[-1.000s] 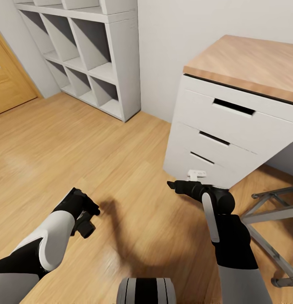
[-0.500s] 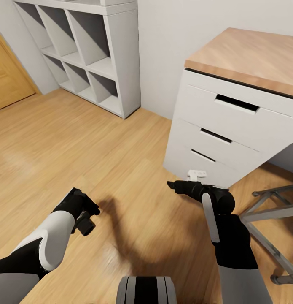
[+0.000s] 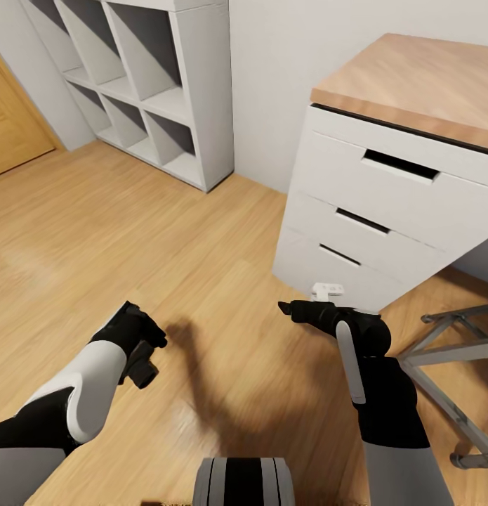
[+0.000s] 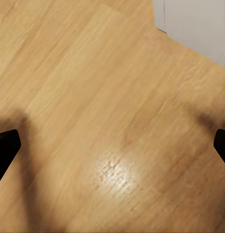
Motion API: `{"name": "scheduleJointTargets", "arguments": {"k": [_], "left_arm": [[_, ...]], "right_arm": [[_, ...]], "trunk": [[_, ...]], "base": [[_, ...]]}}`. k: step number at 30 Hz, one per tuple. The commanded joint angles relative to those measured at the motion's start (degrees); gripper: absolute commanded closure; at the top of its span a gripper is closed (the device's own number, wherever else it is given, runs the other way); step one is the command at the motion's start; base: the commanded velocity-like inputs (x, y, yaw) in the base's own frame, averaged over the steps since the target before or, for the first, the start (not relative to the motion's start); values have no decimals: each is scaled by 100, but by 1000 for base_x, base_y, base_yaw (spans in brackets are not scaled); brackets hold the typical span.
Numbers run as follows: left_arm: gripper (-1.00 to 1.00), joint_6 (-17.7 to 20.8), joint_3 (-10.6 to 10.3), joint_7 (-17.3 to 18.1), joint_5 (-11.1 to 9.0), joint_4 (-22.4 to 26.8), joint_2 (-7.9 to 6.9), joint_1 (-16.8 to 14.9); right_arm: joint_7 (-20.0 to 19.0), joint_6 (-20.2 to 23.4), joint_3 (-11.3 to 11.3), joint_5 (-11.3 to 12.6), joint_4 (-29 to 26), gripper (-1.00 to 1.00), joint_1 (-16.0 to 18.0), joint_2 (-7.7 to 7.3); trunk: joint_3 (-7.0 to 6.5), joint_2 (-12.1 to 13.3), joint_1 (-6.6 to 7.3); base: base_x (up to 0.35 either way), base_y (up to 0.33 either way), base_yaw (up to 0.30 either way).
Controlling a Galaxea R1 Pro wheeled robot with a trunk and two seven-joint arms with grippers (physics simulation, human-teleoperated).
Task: Attach the digital camera to the camera tripod in the bedroom.
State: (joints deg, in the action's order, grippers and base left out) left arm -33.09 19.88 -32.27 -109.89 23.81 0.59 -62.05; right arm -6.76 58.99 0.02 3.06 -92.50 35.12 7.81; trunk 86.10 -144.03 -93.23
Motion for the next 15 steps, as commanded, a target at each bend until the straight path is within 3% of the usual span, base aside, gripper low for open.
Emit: {"name": "scheduleJointTargets", "arguments": {"k": [1,4,15], "left_arm": [[-100,-29,14,0,-22,10,3,-2],[-100,-26,-228,-6,-27,10,9,-42],[-100,-23,-444,6,-38,10,31,-78]], "right_arm": [[8,25,-4,28,-5,-100,3,2],[8,22,1,28,-5,-100,2,2],[5,14,-9,28,-5,-100,-2,-4]], "trunk": [[13,-1,1],[39,-1,1],[97,-1,1]], "base": [[0,0,0],[0,0,0],[0,0,0]]}}
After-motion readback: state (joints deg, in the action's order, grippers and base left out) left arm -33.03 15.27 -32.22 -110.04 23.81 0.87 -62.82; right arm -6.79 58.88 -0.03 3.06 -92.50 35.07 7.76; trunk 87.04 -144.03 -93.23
